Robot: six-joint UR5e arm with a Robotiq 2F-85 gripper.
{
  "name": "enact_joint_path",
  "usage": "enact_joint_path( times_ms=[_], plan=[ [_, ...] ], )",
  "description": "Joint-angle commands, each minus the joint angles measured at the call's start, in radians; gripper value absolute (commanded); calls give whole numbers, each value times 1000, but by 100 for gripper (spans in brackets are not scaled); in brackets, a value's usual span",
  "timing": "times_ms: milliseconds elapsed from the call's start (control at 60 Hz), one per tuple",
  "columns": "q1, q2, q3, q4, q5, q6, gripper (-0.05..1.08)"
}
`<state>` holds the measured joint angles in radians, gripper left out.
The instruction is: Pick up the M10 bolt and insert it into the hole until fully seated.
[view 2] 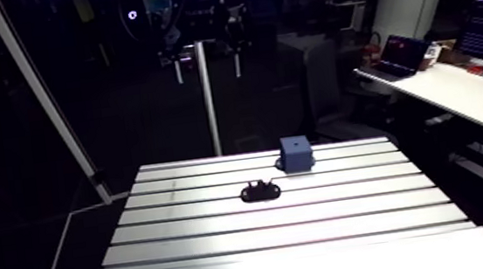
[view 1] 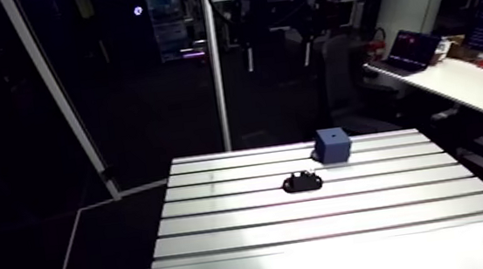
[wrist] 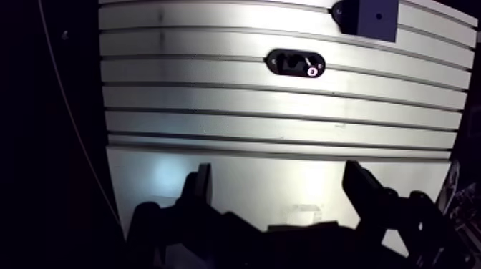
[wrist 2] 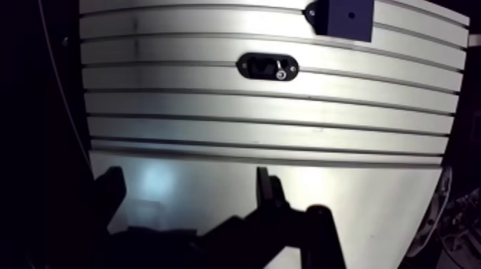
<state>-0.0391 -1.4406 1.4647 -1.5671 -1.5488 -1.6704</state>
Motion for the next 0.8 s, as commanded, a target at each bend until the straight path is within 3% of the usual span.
enact_joint_path(
  times_ms=[17, 267, 650, 800],
  plan=[
    [5, 15, -13, -6, 5, -2, 0],
    [5, 15, -16, -8, 3, -1, 0],
    [4, 16, -11, -12, -15, -2, 0],
    [-1, 18, -12, -15, -36, -4, 0]
  ],
)
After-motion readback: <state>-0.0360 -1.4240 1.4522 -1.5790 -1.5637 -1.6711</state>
